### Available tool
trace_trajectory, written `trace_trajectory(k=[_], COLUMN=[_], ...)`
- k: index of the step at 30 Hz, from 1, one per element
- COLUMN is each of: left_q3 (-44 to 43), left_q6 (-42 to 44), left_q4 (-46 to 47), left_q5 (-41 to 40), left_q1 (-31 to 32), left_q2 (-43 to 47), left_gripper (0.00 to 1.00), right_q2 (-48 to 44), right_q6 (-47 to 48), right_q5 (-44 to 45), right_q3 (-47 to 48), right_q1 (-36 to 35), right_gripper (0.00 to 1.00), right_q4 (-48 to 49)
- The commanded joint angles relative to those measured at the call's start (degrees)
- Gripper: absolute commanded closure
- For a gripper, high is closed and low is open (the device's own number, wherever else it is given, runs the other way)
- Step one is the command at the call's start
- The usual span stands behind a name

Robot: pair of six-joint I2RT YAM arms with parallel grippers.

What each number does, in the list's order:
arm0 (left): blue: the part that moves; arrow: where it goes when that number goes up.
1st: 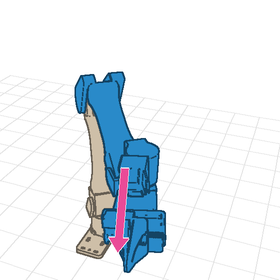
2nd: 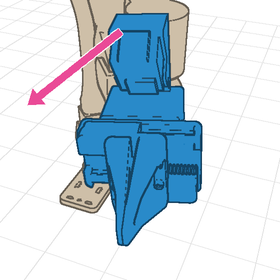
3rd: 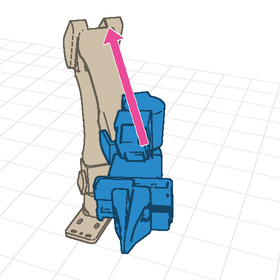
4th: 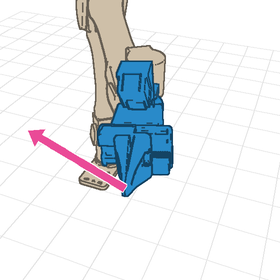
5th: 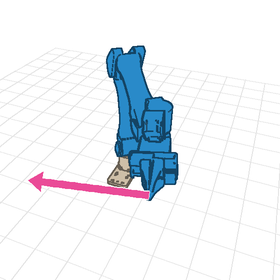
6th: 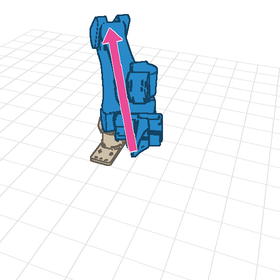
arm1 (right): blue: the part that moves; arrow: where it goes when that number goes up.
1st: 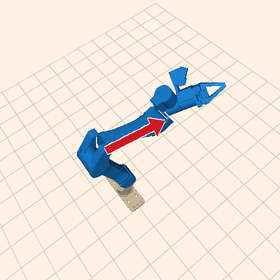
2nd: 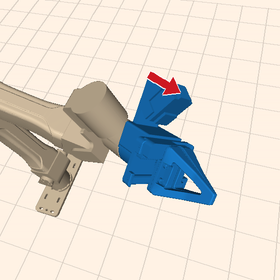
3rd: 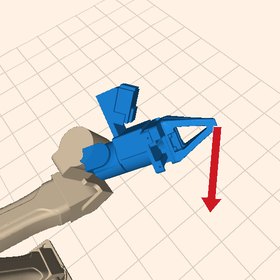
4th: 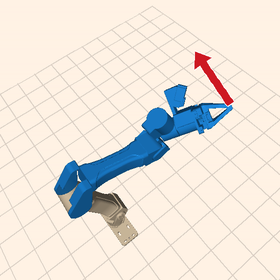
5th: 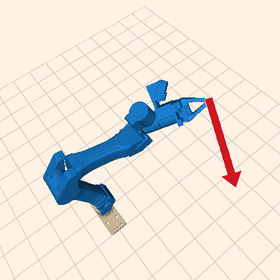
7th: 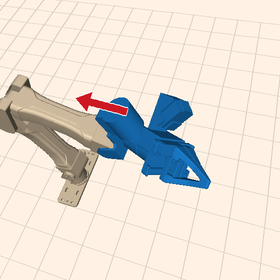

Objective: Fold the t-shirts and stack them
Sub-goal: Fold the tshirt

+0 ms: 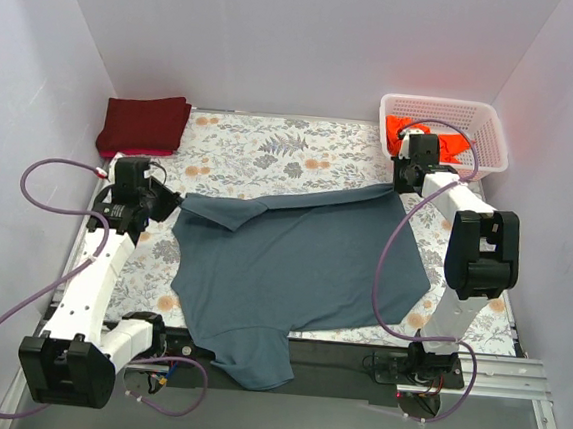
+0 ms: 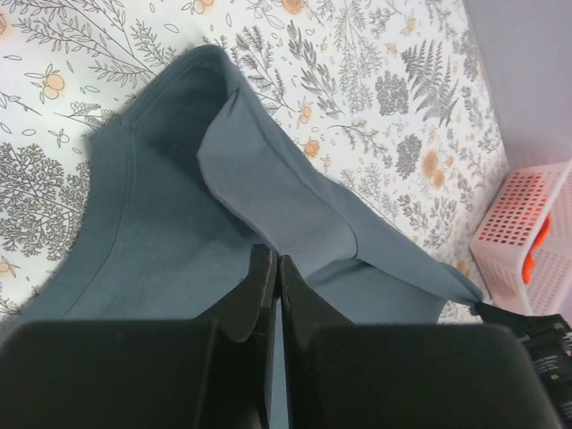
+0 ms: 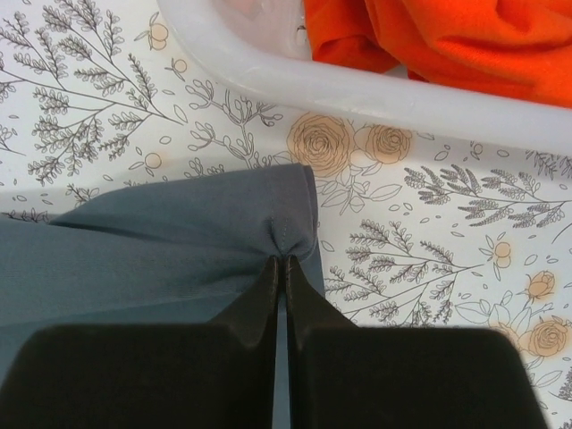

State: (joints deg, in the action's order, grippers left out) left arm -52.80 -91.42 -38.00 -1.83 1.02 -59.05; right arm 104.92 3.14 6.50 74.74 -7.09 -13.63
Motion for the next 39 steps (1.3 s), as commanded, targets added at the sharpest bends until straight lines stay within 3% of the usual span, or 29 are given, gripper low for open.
trace_trajectory(k=[1, 10, 21, 32, 39], left_q3=[2.16, 13.49, 22.3, 10.97, 0.95], left_q6=[-2.36, -7.72, -8.51, -7.99, -7.19], left_q4=[-1.64, 0.2, 5.21, -4.0, -7.97], left_q5=[1.03, 6.92, 12.99, 7.89, 6.48], left_q1=[-0.05, -0.05, -0.05, 0.04, 3.73], left_q2=[3.31, 9.12, 13.6, 12.47, 1.94], left_gripper=[1.0, 1.0, 1.0, 1.0, 1.0], right_q2=[-2.36, 0.45, 0.55, -1.21, -2.45], right_q6=[-0.85, -2.69, -6.91, -11.83, -15.09], right_q5=[0.27, -0.79, 2.2, -1.14, 0.09], right_q3=[-1.0, -3.02, -2.41, 1.63, 6.64], right_q1=[0.5, 0.5, 0.5, 0.41, 0.41], right_gripper=[0.99, 0.99, 0.99, 0.99, 0.99], right_q4=[0.0, -0.26, -1.84, -8.6, -9.66])
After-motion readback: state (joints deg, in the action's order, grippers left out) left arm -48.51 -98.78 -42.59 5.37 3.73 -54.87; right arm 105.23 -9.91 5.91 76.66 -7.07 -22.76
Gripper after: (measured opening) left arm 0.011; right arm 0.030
